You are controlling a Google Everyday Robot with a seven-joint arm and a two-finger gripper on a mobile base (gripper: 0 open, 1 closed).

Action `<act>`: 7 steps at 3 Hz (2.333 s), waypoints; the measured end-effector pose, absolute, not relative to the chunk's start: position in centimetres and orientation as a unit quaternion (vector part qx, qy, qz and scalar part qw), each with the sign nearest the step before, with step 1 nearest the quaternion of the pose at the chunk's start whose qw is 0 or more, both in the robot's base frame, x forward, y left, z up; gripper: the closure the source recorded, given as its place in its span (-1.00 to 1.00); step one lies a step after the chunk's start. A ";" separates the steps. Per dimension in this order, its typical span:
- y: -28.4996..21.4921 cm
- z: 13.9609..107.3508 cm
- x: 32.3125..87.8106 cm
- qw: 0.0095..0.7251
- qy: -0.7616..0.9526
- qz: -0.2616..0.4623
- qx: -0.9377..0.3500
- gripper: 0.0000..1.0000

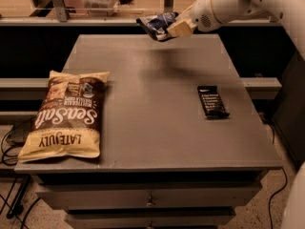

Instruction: Move blue chip bag near brown chip bag

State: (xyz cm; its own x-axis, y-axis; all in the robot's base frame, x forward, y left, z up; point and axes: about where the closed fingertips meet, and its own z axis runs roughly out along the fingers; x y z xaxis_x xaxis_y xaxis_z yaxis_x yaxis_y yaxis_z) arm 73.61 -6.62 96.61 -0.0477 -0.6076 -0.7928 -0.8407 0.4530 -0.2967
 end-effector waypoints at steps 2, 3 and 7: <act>-0.8 94.7 68.8 0.431 0.678 0.178 -0.568 1.00; 1.5 93.1 65.6 0.409 0.671 0.224 -0.577 0.66; 5.2 89.5 58.0 0.367 0.680 0.346 -0.532 -1.00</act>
Offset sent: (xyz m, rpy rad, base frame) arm -0.0915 0.0931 -0.0350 0.0127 0.1160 0.3044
